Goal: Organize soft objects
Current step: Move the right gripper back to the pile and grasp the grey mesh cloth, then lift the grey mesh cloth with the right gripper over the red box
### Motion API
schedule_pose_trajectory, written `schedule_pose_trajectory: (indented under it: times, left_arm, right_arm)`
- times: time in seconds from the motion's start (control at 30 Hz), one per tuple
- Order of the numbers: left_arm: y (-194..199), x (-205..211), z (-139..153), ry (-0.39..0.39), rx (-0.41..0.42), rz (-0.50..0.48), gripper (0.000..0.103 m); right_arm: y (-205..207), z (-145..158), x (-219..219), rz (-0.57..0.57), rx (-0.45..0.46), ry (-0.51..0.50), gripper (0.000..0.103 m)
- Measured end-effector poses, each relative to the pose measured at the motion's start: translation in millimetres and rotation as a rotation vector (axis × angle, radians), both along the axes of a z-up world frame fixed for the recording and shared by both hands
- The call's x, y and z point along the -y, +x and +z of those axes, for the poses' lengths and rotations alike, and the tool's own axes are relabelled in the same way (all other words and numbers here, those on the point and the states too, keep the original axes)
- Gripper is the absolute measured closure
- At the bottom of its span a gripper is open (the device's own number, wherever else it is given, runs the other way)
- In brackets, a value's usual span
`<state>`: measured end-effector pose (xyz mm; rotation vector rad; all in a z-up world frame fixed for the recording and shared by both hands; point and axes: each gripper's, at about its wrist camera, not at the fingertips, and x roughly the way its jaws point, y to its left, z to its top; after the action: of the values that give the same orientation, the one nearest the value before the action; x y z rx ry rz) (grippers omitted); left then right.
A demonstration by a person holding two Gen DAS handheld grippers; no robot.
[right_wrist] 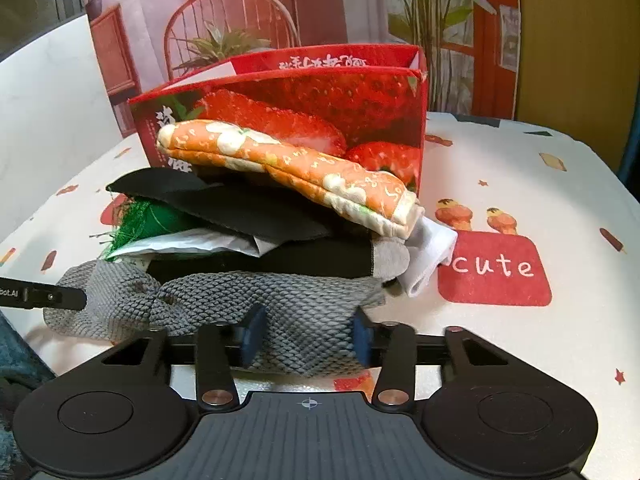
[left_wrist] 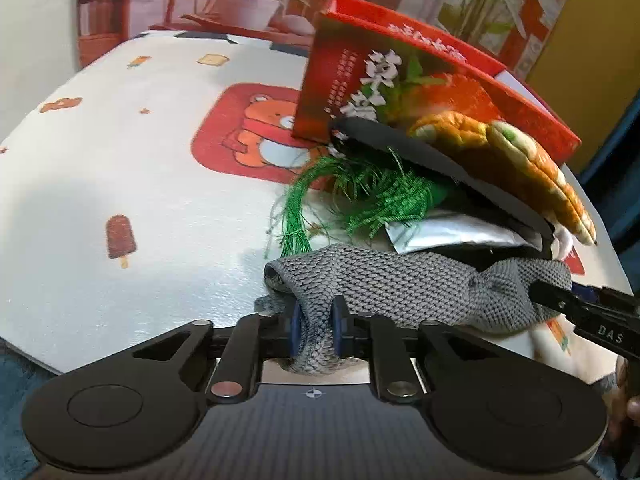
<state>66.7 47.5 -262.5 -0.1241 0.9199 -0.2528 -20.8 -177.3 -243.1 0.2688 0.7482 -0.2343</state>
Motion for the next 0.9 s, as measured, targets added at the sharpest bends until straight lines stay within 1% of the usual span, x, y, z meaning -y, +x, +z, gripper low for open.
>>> schedule_pose_trajectory:
  times: [0.07,0.17,0.27,0.47,0.57,0.73,0.9]
  left_arm:
    - [-1,-3,3,-0.008,0.013,0.008,0.092]
    - [-4,-6,9,-0.026,0.042,0.002,0.093]
    - [-8,-7,19,-0.038,0.084,-0.004,0.094]
    - [-17,-13,37,-0.059,0.163,0.016,0.094]
    - [-21,-19,50,-0.074,0.212,0.040,0.094]
    - [-21,-24,79,-0.079,0.301,0.044,0.094]
    - [-7,-21,111,-0.088,0.369,0.030,0.094]
  right_arm:
    - [-1,3,-2,0.010,0.016,0.002,0.075]
    - [-2,9,-6,0.027,0.049,-0.010,0.080]
    - [-4,18,-8,0.047,0.090,-0.017,0.083]
    - [-8,38,-12,0.078,0.164,-0.021,0.084]
    - [-12,54,-15,0.097,0.220,-0.039,0.085]
    - [-11,81,-16,0.121,0.288,-0.080,0.085]
    - [3,110,-12,0.142,0.326,-0.127,0.085]
